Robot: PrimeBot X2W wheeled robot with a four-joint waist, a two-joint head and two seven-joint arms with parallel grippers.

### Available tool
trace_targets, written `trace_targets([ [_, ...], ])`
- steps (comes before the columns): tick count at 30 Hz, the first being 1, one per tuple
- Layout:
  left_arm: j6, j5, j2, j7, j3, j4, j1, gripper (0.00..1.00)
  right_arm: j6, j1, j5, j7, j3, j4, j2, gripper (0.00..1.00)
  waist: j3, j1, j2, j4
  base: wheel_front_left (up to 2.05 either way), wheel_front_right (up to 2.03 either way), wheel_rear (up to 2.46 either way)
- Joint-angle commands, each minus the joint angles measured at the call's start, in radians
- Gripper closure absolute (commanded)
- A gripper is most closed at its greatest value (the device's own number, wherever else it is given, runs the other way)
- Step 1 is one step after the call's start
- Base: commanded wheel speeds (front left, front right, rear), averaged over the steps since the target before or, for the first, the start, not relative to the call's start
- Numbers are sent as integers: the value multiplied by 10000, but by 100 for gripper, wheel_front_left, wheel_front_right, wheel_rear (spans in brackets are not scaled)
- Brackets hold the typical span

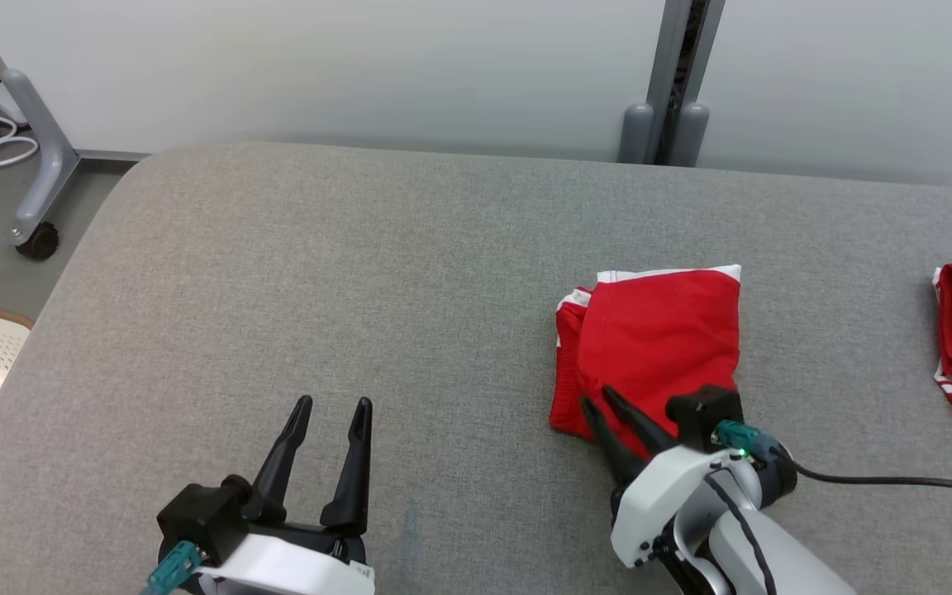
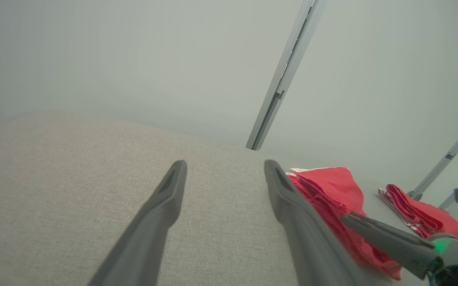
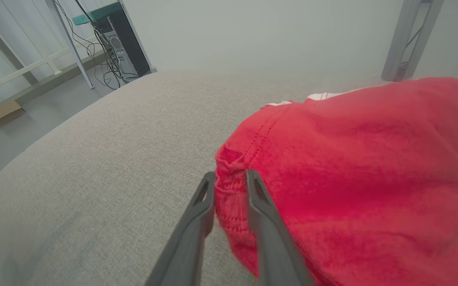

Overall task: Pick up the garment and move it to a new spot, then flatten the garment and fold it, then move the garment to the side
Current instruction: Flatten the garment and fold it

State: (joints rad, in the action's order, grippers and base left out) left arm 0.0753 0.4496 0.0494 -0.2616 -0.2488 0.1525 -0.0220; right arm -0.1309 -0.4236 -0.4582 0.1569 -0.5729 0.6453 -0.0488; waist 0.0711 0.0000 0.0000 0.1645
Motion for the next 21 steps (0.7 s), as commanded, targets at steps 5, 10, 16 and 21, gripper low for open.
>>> trace_targets([
  [5, -93, 84, 30, -31, -68, 60, 215, 0, 2, 394, -389, -170, -291, -234, -49, 0, -198, 0, 0, -123, 0, 0, 0],
  [10, -183, 139, 30, -31, -113, 84, 307, 0, 2, 597, -617, -161, -702, -865, -49, 0, -328, 0, 0, -357, 0, 0, 0],
  [16, -244, 144, 31, -31, -75, -15, 280, 0, 2, 395, 68, 405, -489, -1292, -68, 0, -462, 0, 0, -882, 0, 0, 0],
  [21, -321, 90, 34, -31, 38, -131, 184, 0, 2, 281, 753, 796, 134, -1129, -57, 0, -549, 0, 0, -1341, 0, 0, 0],
])
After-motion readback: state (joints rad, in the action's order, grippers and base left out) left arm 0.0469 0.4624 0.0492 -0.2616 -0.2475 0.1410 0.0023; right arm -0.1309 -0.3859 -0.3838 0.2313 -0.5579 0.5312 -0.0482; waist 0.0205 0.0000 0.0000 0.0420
